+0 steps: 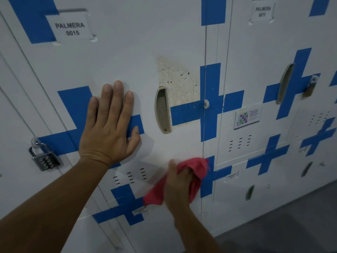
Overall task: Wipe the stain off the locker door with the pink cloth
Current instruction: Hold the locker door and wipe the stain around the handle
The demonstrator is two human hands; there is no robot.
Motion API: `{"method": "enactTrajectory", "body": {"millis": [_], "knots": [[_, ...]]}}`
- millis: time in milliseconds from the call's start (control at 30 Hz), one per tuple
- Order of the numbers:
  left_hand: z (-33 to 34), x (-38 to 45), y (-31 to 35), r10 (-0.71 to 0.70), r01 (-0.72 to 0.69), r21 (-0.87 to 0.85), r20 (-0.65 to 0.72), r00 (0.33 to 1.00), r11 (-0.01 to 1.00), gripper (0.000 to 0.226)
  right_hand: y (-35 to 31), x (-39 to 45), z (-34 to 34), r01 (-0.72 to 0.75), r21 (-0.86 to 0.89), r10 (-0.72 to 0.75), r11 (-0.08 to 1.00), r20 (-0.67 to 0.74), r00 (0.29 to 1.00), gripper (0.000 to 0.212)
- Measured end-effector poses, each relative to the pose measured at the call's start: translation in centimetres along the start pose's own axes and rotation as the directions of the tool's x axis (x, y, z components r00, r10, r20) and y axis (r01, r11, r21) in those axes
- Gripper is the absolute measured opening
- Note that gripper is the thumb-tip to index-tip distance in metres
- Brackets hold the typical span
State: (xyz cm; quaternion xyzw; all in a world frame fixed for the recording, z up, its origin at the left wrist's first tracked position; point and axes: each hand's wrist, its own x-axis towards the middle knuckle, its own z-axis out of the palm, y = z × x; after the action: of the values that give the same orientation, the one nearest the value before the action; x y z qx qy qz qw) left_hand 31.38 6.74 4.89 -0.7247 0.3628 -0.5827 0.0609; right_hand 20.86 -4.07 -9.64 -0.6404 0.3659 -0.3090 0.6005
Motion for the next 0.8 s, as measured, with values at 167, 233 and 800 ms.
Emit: {"method": "enactTrajectory", "body": {"millis": [167, 233, 800], "knots": [[-0.3, 0.1, 0.0, -0.001, 0.001, -0.006, 0.029, 1.0, 1.0, 0.078, -3.4, -0.3, 0.8, -0.383, 0.253, 0.381, 0.888, 0.057, 0.923, 0.076], [-0.4, 0.0, 0.0, -0.003, 0.003, -0.009, 0.03, 1.0, 1.0, 0.078, -4.1, -2.2, 2.5, -0.382, 0.211, 0.355, 0.9, 0.155, 0.922, 0.087], [-0.2, 0.1, 0.0, -0.004, 0.004, -0.018, 0.012, 1.0, 1.0, 0.077, -4.5, -1.0, 1.4, -0.439, 0.466, 0.472, 0.768, 0.052, 0.88, 0.061]]}}
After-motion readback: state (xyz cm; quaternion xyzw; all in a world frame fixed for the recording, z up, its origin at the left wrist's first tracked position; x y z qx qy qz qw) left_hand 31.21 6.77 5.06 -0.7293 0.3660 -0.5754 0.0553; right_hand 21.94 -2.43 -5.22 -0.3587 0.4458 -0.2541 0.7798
